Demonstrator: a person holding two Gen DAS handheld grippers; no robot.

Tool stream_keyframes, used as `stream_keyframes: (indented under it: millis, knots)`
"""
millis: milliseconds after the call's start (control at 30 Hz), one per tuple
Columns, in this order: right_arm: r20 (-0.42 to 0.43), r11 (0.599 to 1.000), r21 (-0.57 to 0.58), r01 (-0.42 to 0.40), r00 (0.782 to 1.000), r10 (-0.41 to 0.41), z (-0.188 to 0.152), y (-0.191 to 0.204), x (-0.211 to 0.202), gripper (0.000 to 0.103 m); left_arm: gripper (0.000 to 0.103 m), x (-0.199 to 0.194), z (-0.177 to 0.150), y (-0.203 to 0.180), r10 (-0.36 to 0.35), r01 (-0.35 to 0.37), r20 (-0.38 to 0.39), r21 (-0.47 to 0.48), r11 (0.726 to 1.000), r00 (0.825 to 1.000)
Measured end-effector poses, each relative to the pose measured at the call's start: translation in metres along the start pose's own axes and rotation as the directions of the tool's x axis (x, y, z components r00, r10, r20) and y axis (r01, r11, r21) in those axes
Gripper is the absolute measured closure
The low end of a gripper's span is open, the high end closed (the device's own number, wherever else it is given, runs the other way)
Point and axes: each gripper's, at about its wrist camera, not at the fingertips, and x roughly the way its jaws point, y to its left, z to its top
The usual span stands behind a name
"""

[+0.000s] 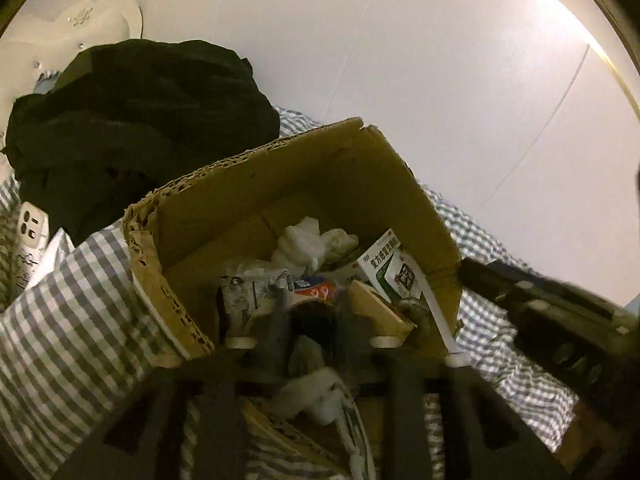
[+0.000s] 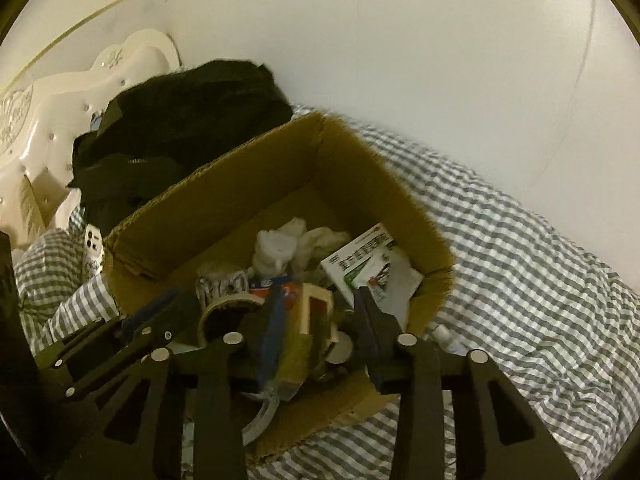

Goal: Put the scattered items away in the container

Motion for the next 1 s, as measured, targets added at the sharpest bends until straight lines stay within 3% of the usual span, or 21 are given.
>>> stream_keyframes:
  millis: [33,67,300,467,600,733,1000]
  knots:
    - [0.012,1.0,0.008,0.012,1.0,-0.012,0.0,-0.005,-0.008,0.067,0.035,-0.005,-0.001,-0.002,0.01,-0.01,0.014,-0.001,1.0,1.0]
    - [0.016,1.0,0.013,0.016,1.0,-0.016,0.0,-0.009,-0.014,0.067,0.031,-0.012,-0.002,-0.004,0.025,-0.025,0.033,-0.001,1.0,0.999]
    - [-0.018,0.994,0.008,0.112,0.994,-0.112,-0.025,-0.047,-0.058,0.067,0.027,-0.05,-0.029,-0.039,0.038,-0.039,0.017,0.052,0.998,0.999]
    - [-0.093,0.987,0.015,0.162,0.983,-0.16,-0.067,-0.086,-0.069,0.067,0.026,-0.047,-0.078,-0.083,0.03,-0.027,-0.045,0.078,0.997,0.999]
    - [-0.129,0.985,0.003,0.172,0.977,-0.17,-0.098,-0.115,-0.063,0.067,0.026,-0.021,-0.115,-0.118,0.038,-0.025,-0.118,0.107,0.994,0.992]
    - [-0.161,0.986,-0.03,0.164,0.973,-0.166,-0.116,-0.142,-0.043,0.067,0.026,0.025,-0.136,-0.137,0.02,-0.007,-0.237,0.055,0.998,0.971]
    - [-0.208,0.992,-0.109,0.059,0.975,-0.08,-0.126,-0.187,0.037,0.067,0.026,0.121,-0.154,-0.163,0.081,-0.09,-0.274,-0.022,0.996,0.958]
